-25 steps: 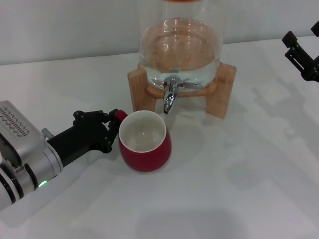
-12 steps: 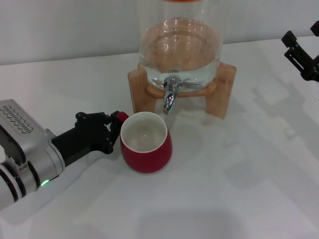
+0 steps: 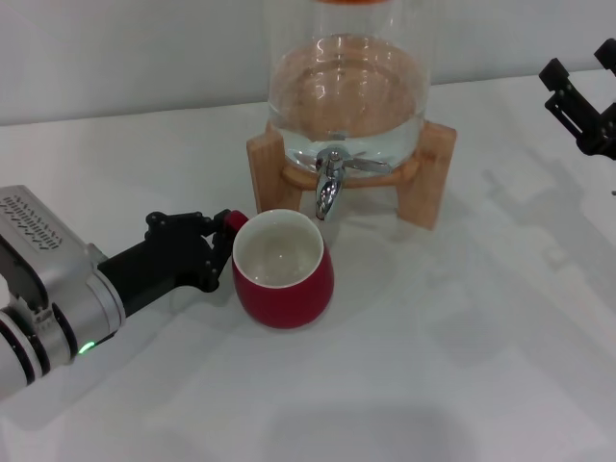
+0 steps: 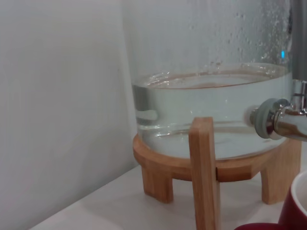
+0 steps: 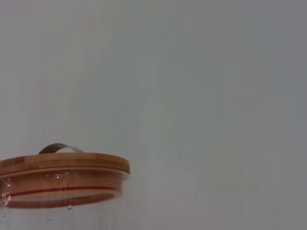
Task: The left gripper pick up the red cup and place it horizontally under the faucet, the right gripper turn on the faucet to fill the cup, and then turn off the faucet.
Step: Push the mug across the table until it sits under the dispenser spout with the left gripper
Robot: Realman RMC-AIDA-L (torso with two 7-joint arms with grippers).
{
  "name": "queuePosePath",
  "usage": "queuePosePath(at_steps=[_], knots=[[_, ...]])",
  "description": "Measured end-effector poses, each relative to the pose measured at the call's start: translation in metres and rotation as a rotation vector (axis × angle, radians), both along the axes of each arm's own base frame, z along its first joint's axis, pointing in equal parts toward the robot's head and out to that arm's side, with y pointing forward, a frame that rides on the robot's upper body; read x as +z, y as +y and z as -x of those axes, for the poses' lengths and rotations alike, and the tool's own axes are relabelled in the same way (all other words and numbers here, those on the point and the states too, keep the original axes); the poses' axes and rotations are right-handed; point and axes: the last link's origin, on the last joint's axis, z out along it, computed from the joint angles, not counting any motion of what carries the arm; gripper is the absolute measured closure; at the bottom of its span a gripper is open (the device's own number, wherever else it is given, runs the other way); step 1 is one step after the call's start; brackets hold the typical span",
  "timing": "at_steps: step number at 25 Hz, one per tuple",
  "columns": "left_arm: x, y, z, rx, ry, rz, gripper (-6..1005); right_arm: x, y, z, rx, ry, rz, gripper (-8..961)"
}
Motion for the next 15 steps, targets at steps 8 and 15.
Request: queuePosePath(at_steps=[8, 15], knots=[[-0.0005, 0.0003, -0.0003, 0.001, 0.001, 0.004, 901, -0.0006, 0.0005, 0.0005, 0.001, -0.001, 0.005, 112], [-0.002, 0.0017, 0.0005, 0.006, 0.02, 0.004, 901, -0.0001, 0.0008, 0.0003, -0.001, 0.001, 0.002, 111]])
